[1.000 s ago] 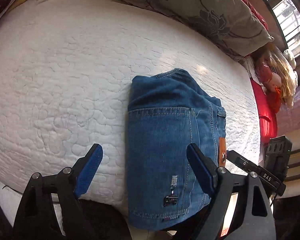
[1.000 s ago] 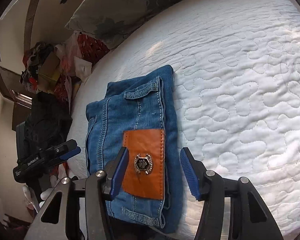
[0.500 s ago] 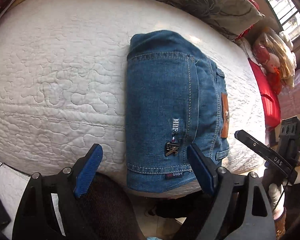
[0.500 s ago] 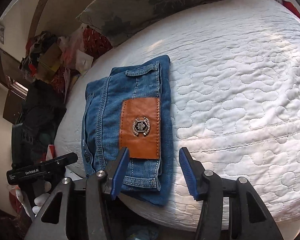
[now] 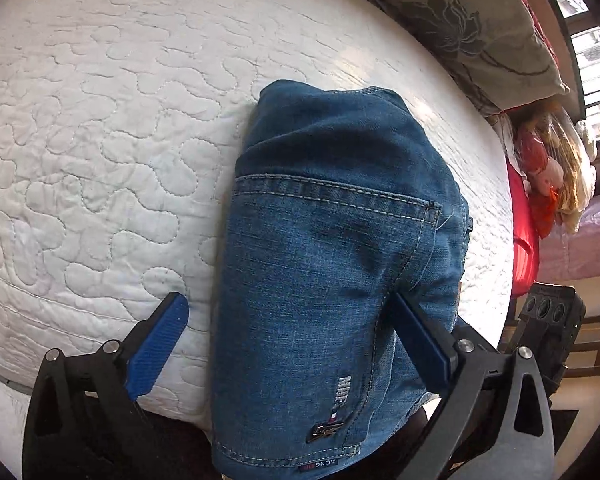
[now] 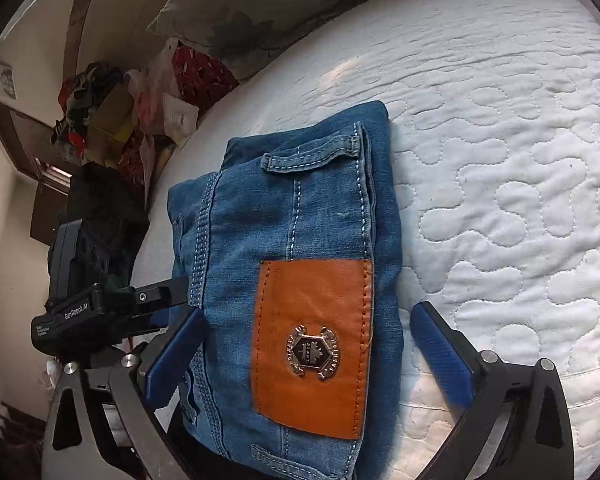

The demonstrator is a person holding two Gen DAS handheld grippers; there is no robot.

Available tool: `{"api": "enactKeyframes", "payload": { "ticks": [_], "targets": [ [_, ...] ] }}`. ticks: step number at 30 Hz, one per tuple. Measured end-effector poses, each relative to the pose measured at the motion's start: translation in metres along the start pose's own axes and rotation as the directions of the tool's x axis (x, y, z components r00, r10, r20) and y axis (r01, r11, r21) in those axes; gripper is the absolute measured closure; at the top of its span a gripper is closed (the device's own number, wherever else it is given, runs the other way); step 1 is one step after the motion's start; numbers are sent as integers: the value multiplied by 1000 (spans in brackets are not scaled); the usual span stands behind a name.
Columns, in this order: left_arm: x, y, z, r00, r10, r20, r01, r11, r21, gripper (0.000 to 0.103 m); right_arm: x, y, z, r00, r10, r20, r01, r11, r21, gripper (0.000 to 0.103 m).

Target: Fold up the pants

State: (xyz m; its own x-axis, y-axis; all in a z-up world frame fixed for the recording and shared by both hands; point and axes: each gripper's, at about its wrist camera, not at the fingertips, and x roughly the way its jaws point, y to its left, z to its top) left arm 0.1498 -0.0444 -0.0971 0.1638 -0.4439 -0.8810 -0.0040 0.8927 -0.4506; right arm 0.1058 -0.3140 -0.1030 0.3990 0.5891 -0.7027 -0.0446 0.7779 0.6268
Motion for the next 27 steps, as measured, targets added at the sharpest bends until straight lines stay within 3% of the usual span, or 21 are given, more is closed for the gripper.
{"api": "enactKeyframes", "payload": {
  "ticks": [7,13,16,19,21,22,23,24,26,27],
  "targets": [
    [-2,7,2,1000,-26,-3,26,1000,11,0,-7,-16,1,996,92,15,-93,993,79,0],
    [-4,13,4,999,-45,-26,46,999,8,0,-6,-7,-5,999,5,48,-10,995,95,0],
    [-7,20,3,998,-62,-27,61,998,-21,0,-2,2,-3,999,-48,18,47,997,61,0],
    [-6,18,5,999,-42,-24,41,998,-50,0,2,12,-4,993,-115,6,115,993,-4,1],
    [-6,12,2,1000,-10,0,10,1000,-24,0,2,10,-5,994,-103,21,104,995,-5,4],
    [-7,8,-1,1000,4,20,-4,1000,1,0,0,7,-6,996,-82,26,82,997,3,6],
    [-8,6,-5,999,14,42,-15,1000,22,2,-4,3,-6,999,-40,34,39,999,23,18],
    [-10,4,-9,998,22,59,-24,999,35,11,-7,-3,-6,999,5,34,-7,998,60,37],
    [-15,-1,-12,998,-14,63,11,998,55,29,-13,-12,-9,999,31,37,-36,992,124,50],
    [-16,-3,-13,998,-5,67,2,998,57,30,-15,-11,-11,999,36,36,-40,993,115,52]
  ]
}}
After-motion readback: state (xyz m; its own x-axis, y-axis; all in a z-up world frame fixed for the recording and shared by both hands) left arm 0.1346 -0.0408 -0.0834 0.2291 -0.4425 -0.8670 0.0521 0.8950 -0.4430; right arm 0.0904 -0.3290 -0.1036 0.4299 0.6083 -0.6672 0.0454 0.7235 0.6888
